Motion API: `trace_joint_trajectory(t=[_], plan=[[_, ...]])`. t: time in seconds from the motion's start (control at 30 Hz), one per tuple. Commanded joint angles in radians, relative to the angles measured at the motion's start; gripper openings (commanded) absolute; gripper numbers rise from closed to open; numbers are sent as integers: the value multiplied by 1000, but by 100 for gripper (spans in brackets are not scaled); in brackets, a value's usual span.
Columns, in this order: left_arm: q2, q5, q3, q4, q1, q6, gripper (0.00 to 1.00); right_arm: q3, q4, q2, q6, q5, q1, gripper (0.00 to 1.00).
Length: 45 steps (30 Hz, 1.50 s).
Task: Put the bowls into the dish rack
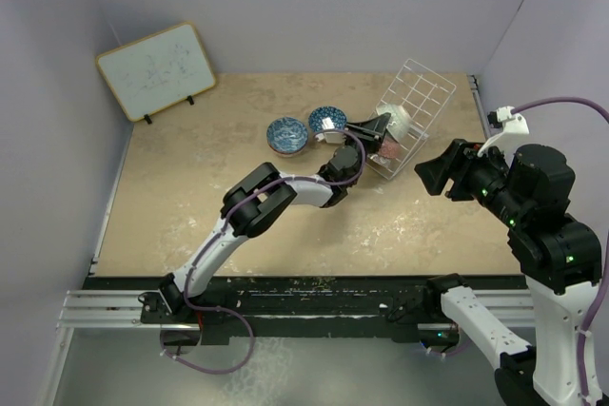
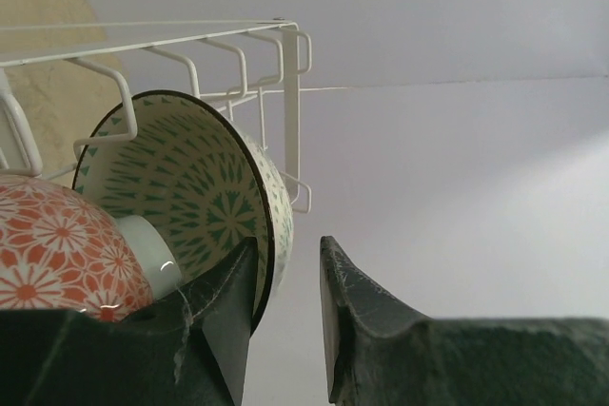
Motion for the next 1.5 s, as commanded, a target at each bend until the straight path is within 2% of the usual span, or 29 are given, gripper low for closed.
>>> trace_joint_trajectory(t=[0.0, 0.47, 0.9, 1.3, 1.47], plan=[[-131, 36, -28, -137, 12, -45, 36, -2, 38, -4, -10, -26, 3, 65], [-186, 89, -107, -235, 49, -102, 40, -8, 53, -4, -2, -38, 3, 65], [-232, 126, -170, -256, 73, -100, 43, -24, 69, -8, 7, -48, 3, 64], [-204, 326, -126, -308, 134, -53, 45, -39, 80, -13, 11, -48, 3, 64], [-203, 387, -91, -341, 147, 11, 44, -52, 91, -14, 14, -53, 3, 64]])
